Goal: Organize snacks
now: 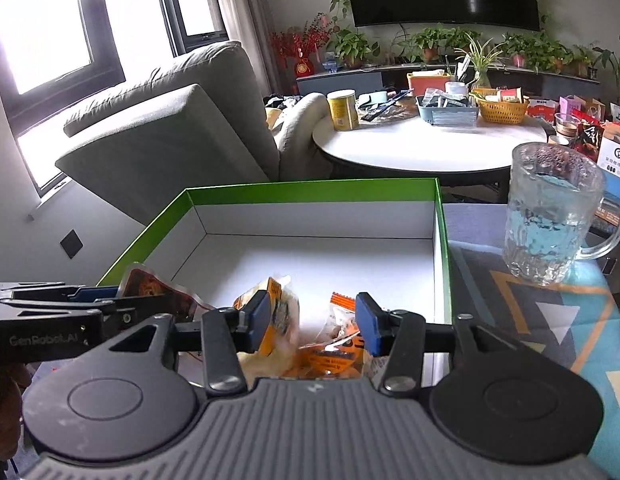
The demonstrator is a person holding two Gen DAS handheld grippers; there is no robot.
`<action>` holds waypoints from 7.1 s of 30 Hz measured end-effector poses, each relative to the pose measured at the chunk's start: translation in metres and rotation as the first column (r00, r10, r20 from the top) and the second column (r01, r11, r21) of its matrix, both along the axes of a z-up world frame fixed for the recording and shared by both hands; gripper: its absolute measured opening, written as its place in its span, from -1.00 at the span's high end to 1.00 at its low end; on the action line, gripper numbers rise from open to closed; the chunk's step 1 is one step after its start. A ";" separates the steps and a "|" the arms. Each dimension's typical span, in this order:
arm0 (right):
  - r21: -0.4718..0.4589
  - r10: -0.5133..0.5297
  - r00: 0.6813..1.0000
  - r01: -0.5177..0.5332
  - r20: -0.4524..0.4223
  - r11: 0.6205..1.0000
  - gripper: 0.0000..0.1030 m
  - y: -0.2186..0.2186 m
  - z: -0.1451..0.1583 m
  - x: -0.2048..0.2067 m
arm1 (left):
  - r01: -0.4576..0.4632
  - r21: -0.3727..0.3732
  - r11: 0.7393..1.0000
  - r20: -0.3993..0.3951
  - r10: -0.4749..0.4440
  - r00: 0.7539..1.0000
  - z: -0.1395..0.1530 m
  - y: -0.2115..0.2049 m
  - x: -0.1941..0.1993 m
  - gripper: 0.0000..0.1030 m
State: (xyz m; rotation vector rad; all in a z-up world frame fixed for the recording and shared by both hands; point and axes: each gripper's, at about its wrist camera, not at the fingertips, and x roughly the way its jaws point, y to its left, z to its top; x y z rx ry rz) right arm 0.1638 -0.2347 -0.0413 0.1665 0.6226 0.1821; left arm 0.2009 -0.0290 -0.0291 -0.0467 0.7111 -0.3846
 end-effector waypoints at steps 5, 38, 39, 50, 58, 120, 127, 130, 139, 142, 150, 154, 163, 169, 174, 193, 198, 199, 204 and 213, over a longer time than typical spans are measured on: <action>-0.013 -0.005 1.000 0.006 0.021 1.000 0.19 -0.005 0.008 -0.014 | -0.021 0.006 1.000 0.036 0.021 0.999 0.016 0.010 -0.016 0.05; -0.088 -0.047 0.994 0.039 -0.101 0.995 0.18 -0.035 -0.033 -0.117 | -0.182 0.018 0.983 -0.156 0.182 0.971 -0.024 0.051 -0.097 0.00; -0.087 -0.048 0.994 0.040 -0.095 0.995 0.18 -0.035 -0.033 -0.118 | -0.185 0.020 0.983 -0.162 0.185 0.969 -0.025 0.050 -0.097 0.00; -0.079 -0.064 0.996 0.059 -0.062 0.995 0.16 -0.029 -0.037 -0.103 | -0.231 0.014 0.973 -0.210 0.229 0.950 -0.035 0.047 -0.088 0.00; -0.117 -0.090 0.993 0.079 -0.083 0.990 0.15 -0.015 -0.045 -0.080 | -0.239 0.037 0.970 -0.198 0.241 0.950 -0.038 0.041 -0.084 -0.01; -0.057 -0.082 0.995 0.078 -0.062 0.995 0.57 -0.016 -0.027 -0.098 | -0.080 -0.023 0.997 0.107 0.082 0.991 0.024 0.041 -0.120 0.47; -0.127 0.076 0.984 -0.097 -0.159 0.987 0.19 -0.023 -0.033 -0.104 | -0.081 -0.015 0.997 0.118 0.082 0.990 0.028 0.039 -0.121 0.47; -0.190 0.174 0.977 -0.195 -0.120 0.962 0.04 -0.022 -0.033 -0.102 | -0.085 -0.017 0.996 0.111 0.087 0.990 0.027 0.038 -0.119 0.47; -0.221 0.296 0.941 -0.327 -0.165 0.919 0.00 -0.030 -0.056 -0.060 | -0.084 -0.003 0.996 0.112 0.084 0.990 0.029 0.033 -0.115 0.47; -0.201 0.265 0.953 -0.291 -0.147 0.935 0.48 -0.033 -0.052 -0.065 | -0.085 -0.001 0.996 0.107 0.085 0.991 0.028 0.031 -0.111 0.47; -0.105 0.189 0.978 -0.198 -0.086 0.975 0.49 -0.035 -0.026 -0.084 | -0.065 -0.016 0.998 0.117 0.066 0.991 0.033 0.024 -0.108 0.47; -0.086 0.182 0.983 -0.181 0.002 0.980 0.49 -0.030 -0.004 -0.093 | -0.057 -0.028 0.998 0.144 0.061 0.988 0.041 0.022 -0.106 0.47; -0.068 0.106 0.989 -0.099 0.104 0.993 0.48 -0.026 0.023 -0.075 | -0.040 -0.052 0.998 0.207 0.050 0.977 0.067 0.010 -0.082 0.47; -0.054 0.073 0.990 -0.066 0.123 0.996 0.48 -0.024 0.028 -0.056 | -0.030 -0.062 0.998 0.198 0.042 0.979 0.067 -0.001 -0.052 0.47; -0.039 0.053 0.993 -0.050 0.105 0.998 0.48 -0.024 0.023 -0.039 | -0.029 -0.048 0.998 0.175 0.037 0.984 0.059 -0.006 -0.029 0.47; -0.052 0.031 0.999 -0.031 -0.007 0.998 0.47 -0.006 -0.007 0.025 | -0.041 -0.014 0.999 0.021 0.042 0.999 0.017 -0.014 0.051 0.42; -0.056 0.026 0.999 -0.028 -0.028 0.998 0.47 -0.004 -0.012 0.029 | -0.068 -0.017 0.998 -0.045 0.067 0.997 0.007 -0.010 0.062 0.34; -0.056 0.022 0.999 -0.024 -0.027 0.998 0.47 -0.005 -0.012 0.028 | -0.075 -0.009 0.997 -0.050 0.074 0.996 0.007 -0.009 0.063 0.32; -0.044 0.012 1.000 -0.013 -0.019 0.999 0.27 -0.004 -0.009 0.025 | -0.098 -0.007 0.995 -0.052 0.097 0.994 0.014 0.007 0.056 0.28; -0.023 0.005 1.000 -0.005 0.006 1.000 0.13 -0.012 0.004 0.002 | -0.153 0.024 0.988 0.046 0.152 0.987 0.042 0.066 0.006 -0.02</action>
